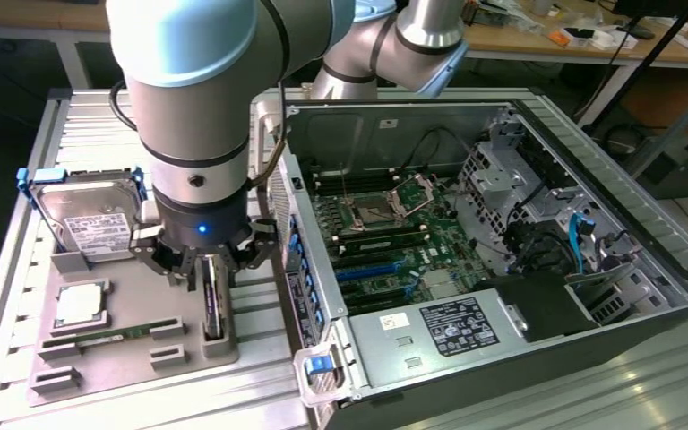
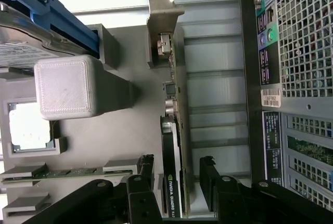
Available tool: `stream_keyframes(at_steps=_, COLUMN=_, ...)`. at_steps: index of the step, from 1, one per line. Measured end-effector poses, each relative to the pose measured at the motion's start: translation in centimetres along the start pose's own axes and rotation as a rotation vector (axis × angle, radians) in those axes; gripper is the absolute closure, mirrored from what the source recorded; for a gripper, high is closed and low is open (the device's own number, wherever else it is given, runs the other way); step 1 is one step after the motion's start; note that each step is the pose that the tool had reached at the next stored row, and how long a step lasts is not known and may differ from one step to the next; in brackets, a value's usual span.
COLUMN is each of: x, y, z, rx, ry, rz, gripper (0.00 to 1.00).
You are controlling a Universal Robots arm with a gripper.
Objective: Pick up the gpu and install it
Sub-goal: 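Pick up the gpu and move the gpu toward the slot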
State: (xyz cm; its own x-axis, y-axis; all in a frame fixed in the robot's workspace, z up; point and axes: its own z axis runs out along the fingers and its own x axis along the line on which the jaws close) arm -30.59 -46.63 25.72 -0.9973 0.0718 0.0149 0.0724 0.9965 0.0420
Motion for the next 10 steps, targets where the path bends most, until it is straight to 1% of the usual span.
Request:
stream_keyframes(at_steps=5, x=0.15, y=0.62, z=0.18, rx=-0.0002, ry=-0.0004, rz=0.000, gripper=0.52)
stream_keyframes(at_steps=10, x=0.59, y=1.05, z=0.35, rx=-0.0001, ry=-0.0009, rz=0.000, gripper=0.52)
